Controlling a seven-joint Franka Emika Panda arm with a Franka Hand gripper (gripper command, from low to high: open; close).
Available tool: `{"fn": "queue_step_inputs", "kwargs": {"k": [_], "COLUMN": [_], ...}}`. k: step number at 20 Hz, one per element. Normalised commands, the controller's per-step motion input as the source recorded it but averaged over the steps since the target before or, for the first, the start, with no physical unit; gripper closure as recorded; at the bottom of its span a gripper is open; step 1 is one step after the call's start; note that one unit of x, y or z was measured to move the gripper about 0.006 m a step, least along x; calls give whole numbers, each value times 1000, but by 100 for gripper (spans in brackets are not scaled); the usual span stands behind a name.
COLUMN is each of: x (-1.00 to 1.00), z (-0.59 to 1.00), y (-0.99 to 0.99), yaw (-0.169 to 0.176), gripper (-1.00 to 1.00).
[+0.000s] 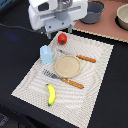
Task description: Interact with the objects in diverse but meaningful ways.
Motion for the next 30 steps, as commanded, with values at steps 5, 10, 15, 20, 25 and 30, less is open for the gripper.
{"fn": "queue_step_inputs", "kwargs": {"k": [5,10,15,20,25,30], "x": [-185,-191,-136,-162,-252,-306], "z": [-57,-160,-252,-353,-373,-414], "y": [724,507,33,0,10,37], "yaw": [-73,-86,-17,-16,-20,-9], "gripper": [-100,-100,-100,-100,-100,-100]}}
